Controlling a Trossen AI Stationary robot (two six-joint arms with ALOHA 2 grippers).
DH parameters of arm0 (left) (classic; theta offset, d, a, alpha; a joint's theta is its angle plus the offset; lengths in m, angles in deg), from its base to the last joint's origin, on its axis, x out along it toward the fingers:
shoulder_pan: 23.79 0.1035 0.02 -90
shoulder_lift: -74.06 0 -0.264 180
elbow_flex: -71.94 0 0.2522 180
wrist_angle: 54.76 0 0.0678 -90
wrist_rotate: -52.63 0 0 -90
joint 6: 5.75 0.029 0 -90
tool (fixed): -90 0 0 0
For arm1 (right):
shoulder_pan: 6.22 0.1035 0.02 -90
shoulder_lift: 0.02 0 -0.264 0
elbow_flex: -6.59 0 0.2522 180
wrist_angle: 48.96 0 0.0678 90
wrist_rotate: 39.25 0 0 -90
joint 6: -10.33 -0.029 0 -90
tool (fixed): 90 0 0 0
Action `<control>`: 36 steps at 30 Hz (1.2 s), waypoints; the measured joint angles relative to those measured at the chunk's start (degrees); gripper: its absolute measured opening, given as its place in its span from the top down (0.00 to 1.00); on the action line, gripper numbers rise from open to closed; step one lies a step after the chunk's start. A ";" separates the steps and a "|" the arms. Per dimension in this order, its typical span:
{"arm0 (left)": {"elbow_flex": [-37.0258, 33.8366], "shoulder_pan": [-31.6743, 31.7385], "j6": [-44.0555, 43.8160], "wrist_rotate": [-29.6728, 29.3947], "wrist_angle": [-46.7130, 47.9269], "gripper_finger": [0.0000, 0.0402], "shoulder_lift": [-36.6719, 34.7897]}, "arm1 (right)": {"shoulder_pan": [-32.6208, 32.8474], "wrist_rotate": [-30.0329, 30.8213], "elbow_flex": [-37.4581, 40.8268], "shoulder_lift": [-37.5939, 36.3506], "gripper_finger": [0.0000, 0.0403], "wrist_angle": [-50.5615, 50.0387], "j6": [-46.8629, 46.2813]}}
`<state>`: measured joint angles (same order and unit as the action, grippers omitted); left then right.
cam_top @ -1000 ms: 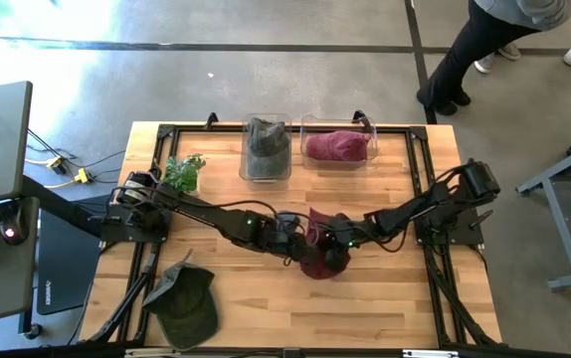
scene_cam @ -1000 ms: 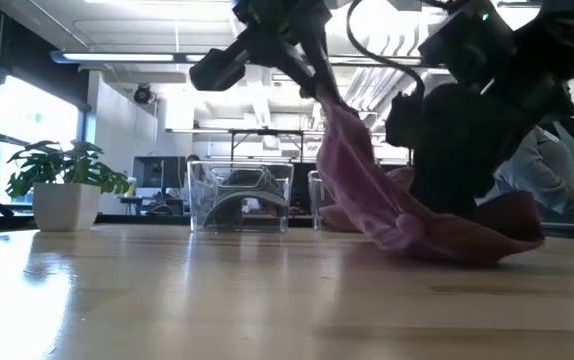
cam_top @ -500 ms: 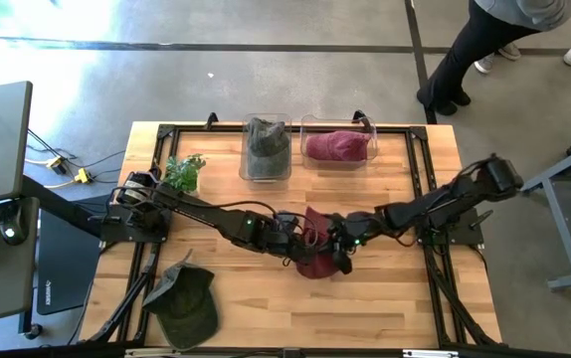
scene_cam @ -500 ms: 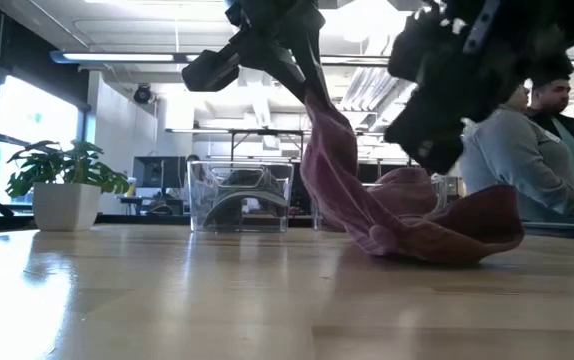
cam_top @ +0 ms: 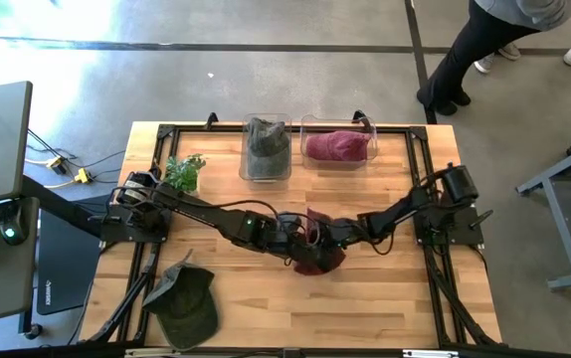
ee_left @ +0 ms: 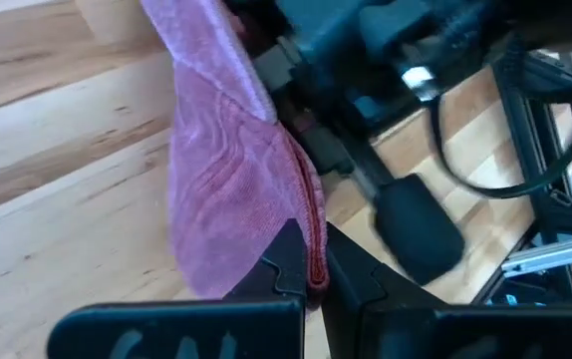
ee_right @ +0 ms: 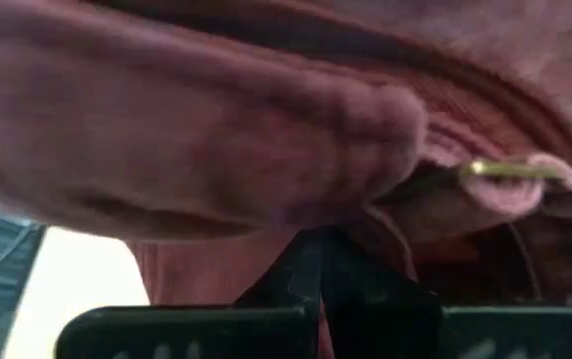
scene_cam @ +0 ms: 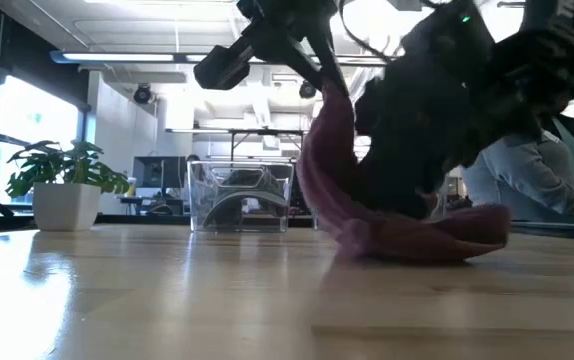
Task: Pick & Place hat
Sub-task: Put the red cap into the right transparent bin
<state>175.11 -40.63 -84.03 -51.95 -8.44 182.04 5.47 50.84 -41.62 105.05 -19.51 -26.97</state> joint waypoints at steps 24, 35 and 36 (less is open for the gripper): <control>0.24 0.35 -3.07 -1.60 7.44 1.00 0.00 | 1.46 -9.41 -0.44 -8.70 1.00 -28.77 -0.28; 0.28 2.19 0.34 -1.14 7.74 0.88 -1.30 | 0.58 -4.82 -0.31 -17.96 1.00 -40.28 0.85; 0.16 2.47 0.89 -0.37 9.23 0.84 -1.62 | 0.58 -4.08 -0.32 -19.59 1.00 -42.35 1.68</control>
<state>175.27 -38.17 -83.14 -52.32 0.79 180.42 6.05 46.76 -41.94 85.46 -61.86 -25.28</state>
